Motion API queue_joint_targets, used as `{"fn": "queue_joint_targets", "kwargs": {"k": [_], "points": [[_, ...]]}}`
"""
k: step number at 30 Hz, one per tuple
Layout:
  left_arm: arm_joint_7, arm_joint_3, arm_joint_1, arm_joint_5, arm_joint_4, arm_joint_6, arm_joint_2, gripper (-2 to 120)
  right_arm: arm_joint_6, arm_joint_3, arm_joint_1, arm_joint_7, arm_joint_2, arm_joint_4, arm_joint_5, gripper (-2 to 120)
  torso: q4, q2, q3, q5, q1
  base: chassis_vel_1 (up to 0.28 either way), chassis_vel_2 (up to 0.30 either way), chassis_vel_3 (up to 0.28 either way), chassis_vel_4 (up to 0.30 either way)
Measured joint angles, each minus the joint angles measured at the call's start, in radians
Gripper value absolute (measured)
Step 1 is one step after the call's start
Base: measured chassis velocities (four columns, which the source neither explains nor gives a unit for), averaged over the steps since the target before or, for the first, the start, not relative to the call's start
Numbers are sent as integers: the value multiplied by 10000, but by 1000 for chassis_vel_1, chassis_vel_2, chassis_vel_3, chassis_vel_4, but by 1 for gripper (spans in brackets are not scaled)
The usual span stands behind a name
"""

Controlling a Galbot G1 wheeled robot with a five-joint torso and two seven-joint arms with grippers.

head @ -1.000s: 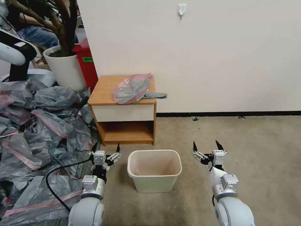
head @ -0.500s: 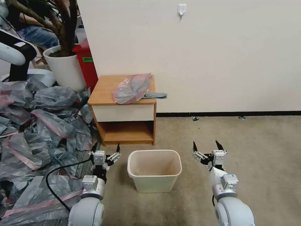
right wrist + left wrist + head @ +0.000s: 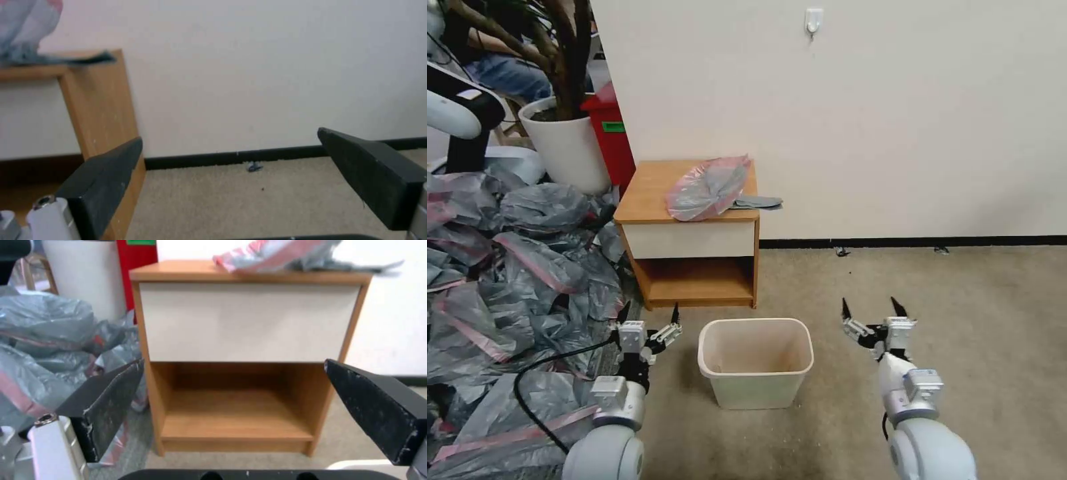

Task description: Pick up the garbage bag from the table and place it over the trash can.

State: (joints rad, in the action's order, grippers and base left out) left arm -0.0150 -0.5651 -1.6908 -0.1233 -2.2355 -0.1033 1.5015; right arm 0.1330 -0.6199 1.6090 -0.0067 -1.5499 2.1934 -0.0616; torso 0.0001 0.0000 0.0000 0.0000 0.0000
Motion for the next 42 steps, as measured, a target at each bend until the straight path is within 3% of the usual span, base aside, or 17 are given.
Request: {"fn": "queue_joint_targets", "kwargs": {"k": [5, 14, 21, 24, 28, 29, 32, 36, 39, 42], "points": [[58, -93, -727, -736, -1053, -251, -129, 100, 783, -529, 472, -66, -422, 1415, -563, 100, 0, 0, -2, 5, 0, 0, 0, 0, 0], [174, -82, -732, -828, -783, 35, -215, 100, 118, -358, 451, 23, -604, 1363, -1212, 100, -1, 0, -1, 3, 0, 0, 0, 0, 0], [175, -177, -650, -887, -398, 490, -305, 100, -316, 581, -438, 749, -173, 498, -2403, 100, -2, 0, 1, 0, 0, 0, 0, 0, 0], [175, -232, -637, -1027, -308, 685, -342, 100, -191, 1109, -1021, 1312, 65, 171, -3438, 100, -1, 0, 1, 0, 0, 0, 0, 0, 0], [175, -347, -637, -1379, -213, 919, -463, 100, 412, 1848, -2326, 2611, 310, -180, -6557, 100, -1, 0, 1, 0, 0, 0, 0, 0, 0], [175, -347, -637, -1379, -213, 919, -463, 100, 412, 1848, -2326, 2611, 310, -180, -6557, 100, -1, 0, 1, 0, 0, 0, 0, 0, 0], [201, -415, -621, -1464, -78, 1092, -577, 100, 1063, 2363, -3616, 4057, 432, -532, -9969, 100, -1, 0, 1, -1, 0, 0, 0, 0, 0], [215, -441, -605, -1468, -9, 1144, -566, 100, 1204, 2568, -4388, 4640, 367, -1021, -11485, 100, -2, 0, 1, -1, 0, 0, 0, 0, 0], [225, -474, -599, -1441, 137, 1242, -476, 100, 1223, 2861, -5687, 5231, 89, -2140, -12897, 100, 0, 0, 2, -1, 0, 0, 0, 0, 0], [226, -492, -598, -1418, 194, 1288, -436, 100, 1213, 2963, -6155, 5344, -23, -2613, -13184, 100, 0, -1, 2, 0, 0, 0, 0, 0, 0]]}}
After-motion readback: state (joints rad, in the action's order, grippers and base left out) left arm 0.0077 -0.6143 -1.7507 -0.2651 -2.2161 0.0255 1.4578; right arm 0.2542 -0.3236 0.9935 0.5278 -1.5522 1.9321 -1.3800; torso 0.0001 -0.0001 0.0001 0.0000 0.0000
